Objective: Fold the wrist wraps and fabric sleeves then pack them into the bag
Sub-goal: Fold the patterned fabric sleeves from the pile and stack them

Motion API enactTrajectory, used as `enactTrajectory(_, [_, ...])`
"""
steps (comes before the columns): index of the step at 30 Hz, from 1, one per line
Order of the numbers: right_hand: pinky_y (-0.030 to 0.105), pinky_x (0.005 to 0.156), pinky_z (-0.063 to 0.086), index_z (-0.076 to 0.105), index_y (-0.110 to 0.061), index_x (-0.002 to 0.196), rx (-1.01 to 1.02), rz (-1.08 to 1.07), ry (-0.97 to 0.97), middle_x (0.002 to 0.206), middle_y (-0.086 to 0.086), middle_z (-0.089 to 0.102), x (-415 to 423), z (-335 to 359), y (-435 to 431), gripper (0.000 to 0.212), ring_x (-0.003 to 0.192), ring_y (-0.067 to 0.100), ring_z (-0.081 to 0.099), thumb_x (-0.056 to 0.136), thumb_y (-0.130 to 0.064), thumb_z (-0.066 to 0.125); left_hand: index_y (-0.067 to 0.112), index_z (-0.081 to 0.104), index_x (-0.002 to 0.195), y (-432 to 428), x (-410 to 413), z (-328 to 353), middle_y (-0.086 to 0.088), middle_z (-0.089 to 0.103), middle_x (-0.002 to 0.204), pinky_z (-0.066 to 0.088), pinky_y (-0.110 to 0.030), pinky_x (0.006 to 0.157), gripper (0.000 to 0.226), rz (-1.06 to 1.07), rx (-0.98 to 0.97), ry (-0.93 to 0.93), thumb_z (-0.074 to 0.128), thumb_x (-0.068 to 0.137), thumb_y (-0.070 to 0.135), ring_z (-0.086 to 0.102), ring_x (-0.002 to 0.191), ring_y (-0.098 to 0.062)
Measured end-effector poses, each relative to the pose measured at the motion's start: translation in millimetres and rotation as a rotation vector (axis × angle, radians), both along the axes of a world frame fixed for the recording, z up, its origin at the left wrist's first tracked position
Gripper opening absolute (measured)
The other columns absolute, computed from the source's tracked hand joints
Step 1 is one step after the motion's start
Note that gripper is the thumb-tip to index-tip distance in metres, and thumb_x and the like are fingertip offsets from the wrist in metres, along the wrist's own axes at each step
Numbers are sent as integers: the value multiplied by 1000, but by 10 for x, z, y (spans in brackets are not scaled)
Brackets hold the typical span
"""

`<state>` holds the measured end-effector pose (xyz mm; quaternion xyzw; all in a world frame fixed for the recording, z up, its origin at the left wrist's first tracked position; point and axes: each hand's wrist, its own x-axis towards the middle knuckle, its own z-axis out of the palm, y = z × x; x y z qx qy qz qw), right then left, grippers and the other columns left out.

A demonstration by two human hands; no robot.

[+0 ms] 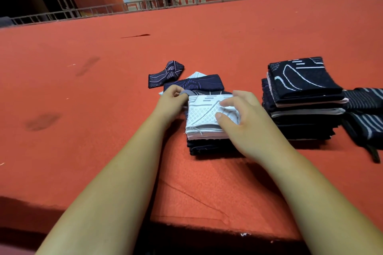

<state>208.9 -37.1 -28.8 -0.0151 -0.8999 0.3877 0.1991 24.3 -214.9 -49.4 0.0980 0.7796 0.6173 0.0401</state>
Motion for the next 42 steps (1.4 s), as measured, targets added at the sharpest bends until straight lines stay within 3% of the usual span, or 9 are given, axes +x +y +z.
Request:
enactTrajectory(5, [11, 102, 24, 66, -32, 129, -1, 3, 9, 144, -22, 36, 26, 39, -9, 28, 129, -9, 38, 102, -39, 65, 25, 55, 82, -87, 18, 342, -11, 63, 84, 51, -43, 65, 16, 142, 158, 106, 63, 87, 12, 61, 74, -25])
enactTrajectory(10, [-10, 92, 15, 66, -30, 131, -13, -10, 57, 138, -27, 35, 84, 115, -28, 31, 120, -16, 36, 102, -37, 66, 18, 55, 91, -111, 362, 898, 1, 58, 78, 46, -25, 56, 12, 256, 258, 246, 61, 87, 9, 56, 59, -8])
enactTrajectory(13, [-9, 97, 15, 63, -28, 136, -27, -9, 113, 141, -25, 39, 134, 197, -66, 38, 124, -17, 37, 100, -37, 68, 20, 57, 89, -147, 625, 1192, -6, 60, 82, 46, -31, 55, 15, 268, 292, 276, 62, 75, 19, 56, 65, -17])
enactTrajectory(18, [3, 111, 25, 50, -34, 150, -66, 81, 228, 149, -20, 49, 276, 370, -206, 61, 138, -17, 38, 95, -41, 76, 21, 64, 91, -131, 1200, 1536, -6, 70, 84, 62, -45, 64, 15, 251, 321, 273, 64, 83, 8, 66, 67, -23])
enactTrajectory(22, [10, 111, 34, 49, -43, 153, -204, 155, 253, 146, -27, 55, 422, 530, -356, 61, 136, -17, 45, 97, -49, 71, 19, 70, 93, -72, 1641, 1671, -2, 72, 74, 56, -28, 53, 18, 115, 333, 129, 64, 91, 2, 66, 60, -18])
enactTrajectory(25, [25, 108, 47, 65, -42, 140, -357, 185, 332, 133, -20, 70, 499, 626, -415, 43, 127, -3, 62, 103, -22, 69, 20, 72, 90, -86, 1773, 1655, 2, 69, 69, 51, -24, 50, 10, 42, 213, 22, 66, 93, 12, 64, 57, -14])
enactTrajectory(30, [15, 76, 51, 81, -32, 105, -408, 134, 225, 98, -14, 80, 578, 769, -262, 23, 90, -3, 72, 102, -16, 65, 22, 68, 87, -198, 1728, 1463, 1, 53, 69, 34, -20, 41, 11, -94, 144, -247, 61, 95, 23, 44, 58, -14])
enactTrajectory(35, [30, 92, 56, 81, -36, 101, -233, 104, 31, 95, -21, 79, 512, 738, -21, 21, 93, -1, 72, 99, -21, 67, 15, 74, 89, -384, 1636, 1209, -2, 50, 75, 25, -19, 41, 33, -374, 364, -560, 57, 94, 42, 35, 64, -15])
enactTrajectory(42, [41, 103, 56, 81, -38, 112, -165, 161, -53, 104, -20, 80, 375, 582, 45, 30, 101, 3, 74, 99, -15, 69, 20, 82, 100, -543, 1530, 929, 1, 69, 84, 37, -21, 48, 24, -452, 400, -527, 61, 88, 22, 53, 59, -10])
